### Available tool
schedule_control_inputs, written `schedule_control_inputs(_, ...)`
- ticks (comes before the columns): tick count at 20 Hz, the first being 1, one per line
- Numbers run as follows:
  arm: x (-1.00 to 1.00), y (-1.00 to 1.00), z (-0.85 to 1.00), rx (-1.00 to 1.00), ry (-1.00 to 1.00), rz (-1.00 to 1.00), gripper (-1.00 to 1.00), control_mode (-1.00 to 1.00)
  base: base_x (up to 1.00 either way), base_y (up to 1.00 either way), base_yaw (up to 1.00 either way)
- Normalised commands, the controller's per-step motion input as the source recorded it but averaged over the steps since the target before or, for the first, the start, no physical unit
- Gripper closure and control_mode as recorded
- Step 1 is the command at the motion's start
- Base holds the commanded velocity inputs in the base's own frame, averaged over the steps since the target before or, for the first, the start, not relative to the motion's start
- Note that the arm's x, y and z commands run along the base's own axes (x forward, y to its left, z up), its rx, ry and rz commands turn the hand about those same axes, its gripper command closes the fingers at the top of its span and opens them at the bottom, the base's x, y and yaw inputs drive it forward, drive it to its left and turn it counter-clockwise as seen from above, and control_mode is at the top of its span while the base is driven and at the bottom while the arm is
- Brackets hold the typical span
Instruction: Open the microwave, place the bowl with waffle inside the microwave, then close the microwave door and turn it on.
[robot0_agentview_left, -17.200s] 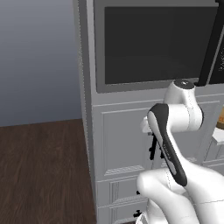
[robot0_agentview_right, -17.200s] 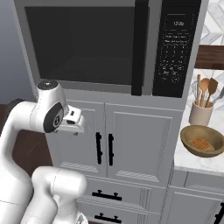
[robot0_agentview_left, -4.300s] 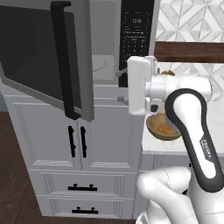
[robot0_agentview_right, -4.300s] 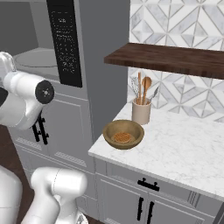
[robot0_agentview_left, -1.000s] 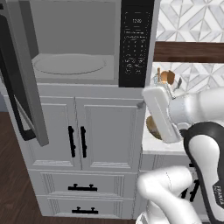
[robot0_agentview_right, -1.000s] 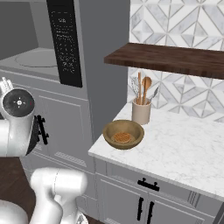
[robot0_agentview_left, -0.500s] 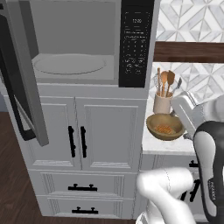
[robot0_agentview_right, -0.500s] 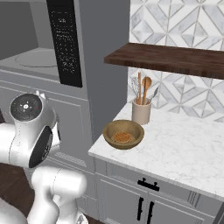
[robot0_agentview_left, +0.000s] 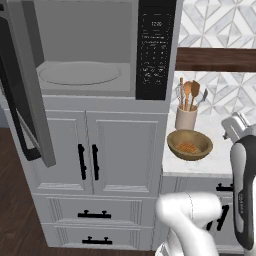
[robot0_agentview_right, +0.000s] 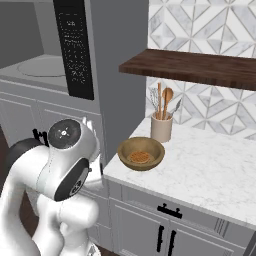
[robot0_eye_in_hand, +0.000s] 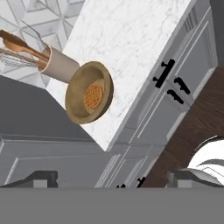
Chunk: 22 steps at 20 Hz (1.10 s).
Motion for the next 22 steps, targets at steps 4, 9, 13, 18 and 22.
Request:
schedule_control_inputs(4, 0.43, -0.62, -0.32, 0.0, 0.08, 0.0, -1.0, -1.0, 0.0, 0.0, 0.0)
schedule_control_inputs(9, 0.59, -0.31, -0.3, -0.01, 0.1, 0.05, -1.0, -1.0, 0.0, 0.0, 0.0)
schedule_control_inputs(13, 0.5, -0.08, -0.46, -0.08, 0.06, 0.06, -1.0, -1.0, 0.0, 0.0, 0.0)
schedule_control_inputs(18, 0.48, -0.22, -0.37, -0.01, 0.01, 0.09, -1.0, -1.0, 0.0, 0.0, 0.0)
schedule_control_inputs(22, 0.45, -0.36, -0.34, 0.0, 0.01, 0.11, -1.0, -1.0, 0.0, 0.0, 0.0)
